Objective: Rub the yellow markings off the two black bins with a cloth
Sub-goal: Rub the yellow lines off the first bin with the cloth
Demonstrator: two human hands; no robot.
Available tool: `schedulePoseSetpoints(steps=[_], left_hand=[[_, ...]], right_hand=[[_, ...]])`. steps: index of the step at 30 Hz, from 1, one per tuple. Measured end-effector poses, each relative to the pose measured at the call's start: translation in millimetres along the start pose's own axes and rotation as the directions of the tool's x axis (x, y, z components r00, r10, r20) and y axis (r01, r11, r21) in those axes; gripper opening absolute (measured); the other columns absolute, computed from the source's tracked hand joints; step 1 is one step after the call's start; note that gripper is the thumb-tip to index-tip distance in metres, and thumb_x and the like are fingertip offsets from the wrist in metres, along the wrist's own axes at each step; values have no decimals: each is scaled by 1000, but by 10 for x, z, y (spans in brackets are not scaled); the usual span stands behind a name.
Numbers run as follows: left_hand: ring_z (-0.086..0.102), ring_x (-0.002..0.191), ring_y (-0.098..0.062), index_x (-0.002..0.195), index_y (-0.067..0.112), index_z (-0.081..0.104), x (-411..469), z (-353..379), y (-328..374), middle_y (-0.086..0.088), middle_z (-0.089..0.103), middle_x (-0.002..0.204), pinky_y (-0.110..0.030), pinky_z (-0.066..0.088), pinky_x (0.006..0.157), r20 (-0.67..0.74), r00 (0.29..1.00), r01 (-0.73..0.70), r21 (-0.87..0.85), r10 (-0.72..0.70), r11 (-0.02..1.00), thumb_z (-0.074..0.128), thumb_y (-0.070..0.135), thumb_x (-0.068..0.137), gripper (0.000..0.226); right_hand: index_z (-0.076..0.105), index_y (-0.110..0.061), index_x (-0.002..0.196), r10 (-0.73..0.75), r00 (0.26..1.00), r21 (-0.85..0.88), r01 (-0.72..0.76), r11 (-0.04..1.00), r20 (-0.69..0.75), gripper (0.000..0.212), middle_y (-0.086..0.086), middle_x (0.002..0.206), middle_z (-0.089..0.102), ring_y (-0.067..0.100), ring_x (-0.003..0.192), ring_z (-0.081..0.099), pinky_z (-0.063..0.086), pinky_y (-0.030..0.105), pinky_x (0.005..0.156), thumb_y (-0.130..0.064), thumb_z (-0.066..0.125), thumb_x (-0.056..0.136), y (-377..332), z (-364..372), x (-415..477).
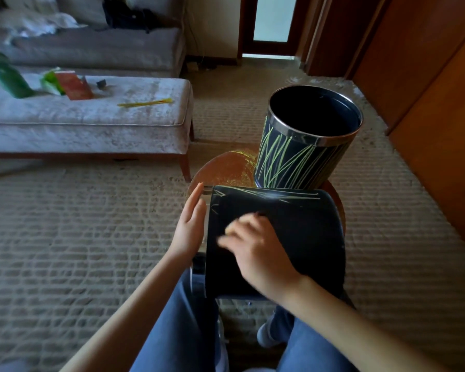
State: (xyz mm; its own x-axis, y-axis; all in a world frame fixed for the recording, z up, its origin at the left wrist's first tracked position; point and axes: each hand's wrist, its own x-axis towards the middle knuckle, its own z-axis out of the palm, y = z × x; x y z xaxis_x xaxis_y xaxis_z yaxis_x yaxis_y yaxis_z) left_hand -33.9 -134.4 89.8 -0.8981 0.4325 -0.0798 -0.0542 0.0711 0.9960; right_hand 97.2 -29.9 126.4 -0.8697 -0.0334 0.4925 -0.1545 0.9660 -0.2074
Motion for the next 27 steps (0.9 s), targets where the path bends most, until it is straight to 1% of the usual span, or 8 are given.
schedulePoseSetpoints(steps=[4, 11, 15, 18, 20, 22, 23, 27], left_hand=[[38, 145, -11, 150, 21, 44, -27, 2, -3, 2, 45, 155, -44, 27, 123, -4, 1000, 3, -7, -3, 1000, 36, 17, 109, 42], [39, 143, -5, 151, 17, 41, -157, -21, -18, 2, 45, 154, -35, 28, 123, -5, 999, -42, -15, 42, 999, 34, 16, 110, 42], [39, 144, -10, 150, 17, 43, -104, -7, -4, 0, 46, 154, -38, 28, 123, -6, 1000, -24, -20, 24, 1000, 34, 18, 110, 41], [44, 140, -19, 147, 20, 48, -7, -17, 40, -7, 50, 151, -43, 29, 122, -18, 1000, 22, 48, -22, 999, 36, 16, 107, 43], [57, 121, -38, 137, 23, 56, 114, -30, 95, -23, 59, 133, -53, 44, 110, -31, 997, 77, 102, -74, 992, 38, 21, 97, 44], [67, 79, -29, 123, 18, 59, 265, -19, 179, -25, 64, 101, -36, 57, 70, -43, 993, 114, 165, -108, 980, 40, 20, 98, 32], [63, 66, -21, 118, 14, 59, 357, -10, 227, -19, 63, 90, -29, 52, 55, -62, 991, 130, 220, -119, 967, 41, 17, 100, 26], [55, 63, -17, 112, 2, 62, 658, 31, 264, -14, 64, 81, -26, 41, 49, -21, 964, 259, 315, -266, 913, 45, 28, 103, 33]], right_hand=[[72, -16, 93, -156, 985, -26, 158, 987, 70, 21, 1, 90, 62, 25, 88, 56, 45, 39, 75, -3, 56, 89, 10, -62, -96], [75, -10, 97, 254, 956, 60, -265, 962, 150, 23, 9, 92, 66, 34, 86, 54, 50, 51, 78, 2, 59, 88, 373, 247, 928], [75, -15, 93, 94, 995, 31, -95, 995, 32, 25, 4, 87, 64, 30, 81, 53, 47, 44, 73, -1, 56, 85, 149, 182, 521], [73, -18, 97, -130, 987, 39, 127, 991, 90, 21, 0, 93, 64, 25, 90, 54, 44, 39, 78, -5, 58, 92, -47, 14, -128], [73, -16, 105, -207, 972, -1, 208, 978, 109, 23, 1, 99, 66, 24, 92, 56, 45, 36, 81, -8, 53, 100, 42, -114, -475], [73, -13, 111, -145, 988, -33, 147, 989, 55, 29, 3, 103, 67, 23, 92, 59, 48, 35, 82, -8, 45, 103, 263, -263, -643], [73, -12, 112, -64, 998, -35, 64, 997, 3, 30, 4, 104, 68, 24, 92, 61, 50, 35, 83, -6, 45, 103, 385, -352, -676], [72, -6, 112, 218, 956, 7, -221, 975, -198, 27, 6, 104, 70, 23, 94, 68, 51, 30, 90, -1, 53, 94, 819, -692, -700]])
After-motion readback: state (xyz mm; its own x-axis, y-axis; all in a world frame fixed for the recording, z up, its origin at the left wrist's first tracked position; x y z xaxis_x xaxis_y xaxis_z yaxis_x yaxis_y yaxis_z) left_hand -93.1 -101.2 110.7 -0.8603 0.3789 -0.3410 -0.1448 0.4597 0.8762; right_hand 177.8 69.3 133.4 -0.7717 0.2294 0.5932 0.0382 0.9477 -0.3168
